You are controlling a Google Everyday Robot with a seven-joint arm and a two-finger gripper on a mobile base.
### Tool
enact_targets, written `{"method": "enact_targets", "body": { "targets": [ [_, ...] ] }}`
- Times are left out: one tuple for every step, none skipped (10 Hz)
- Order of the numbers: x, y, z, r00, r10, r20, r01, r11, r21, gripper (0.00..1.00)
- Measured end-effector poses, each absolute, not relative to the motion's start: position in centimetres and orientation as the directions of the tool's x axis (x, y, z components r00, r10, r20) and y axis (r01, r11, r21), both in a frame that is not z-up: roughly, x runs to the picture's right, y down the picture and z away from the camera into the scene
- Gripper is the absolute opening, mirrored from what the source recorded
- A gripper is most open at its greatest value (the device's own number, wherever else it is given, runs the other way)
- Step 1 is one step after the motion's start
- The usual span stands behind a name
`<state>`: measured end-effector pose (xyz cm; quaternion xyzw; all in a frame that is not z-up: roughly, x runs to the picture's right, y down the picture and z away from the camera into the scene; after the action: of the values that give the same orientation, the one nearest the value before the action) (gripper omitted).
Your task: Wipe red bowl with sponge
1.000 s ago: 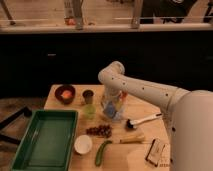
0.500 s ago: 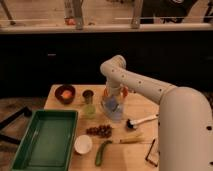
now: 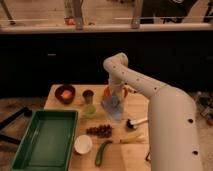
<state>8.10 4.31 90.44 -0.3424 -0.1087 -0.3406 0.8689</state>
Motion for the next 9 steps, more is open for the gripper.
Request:
{"method": "enact_targets", "body": {
  "targets": [
    [8.15, 3.91, 90.74, 0.746, -0.515, 0.422, 0.664, 0.536, -0.521, 0.00],
    [8.11, 3.62, 90.87, 0.746, -0.515, 0.422, 0.665, 0.538, -0.518, 0.00],
    [7.96, 3.50, 90.88, 0.745, -0.516, 0.423, 0.666, 0.538, -0.516, 0.00],
    [7.98, 3.50, 90.89, 0.745, -0.516, 0.423, 0.666, 0.538, -0.516, 0.00],
    [8.06, 3.51, 90.89, 0.745, -0.516, 0.422, 0.665, 0.539, -0.517, 0.00],
    [8.08, 3.50, 90.89, 0.746, -0.516, 0.422, 0.665, 0.539, -0.517, 0.00],
    [8.07, 3.51, 90.90, 0.745, -0.516, 0.422, 0.666, 0.538, -0.517, 0.00],
    [8.05, 3.54, 90.89, 0.745, -0.516, 0.422, 0.666, 0.538, -0.517, 0.00],
    [8.13, 3.52, 90.96, 0.747, -0.514, 0.421, 0.663, 0.538, -0.520, 0.00]
  ]
}}
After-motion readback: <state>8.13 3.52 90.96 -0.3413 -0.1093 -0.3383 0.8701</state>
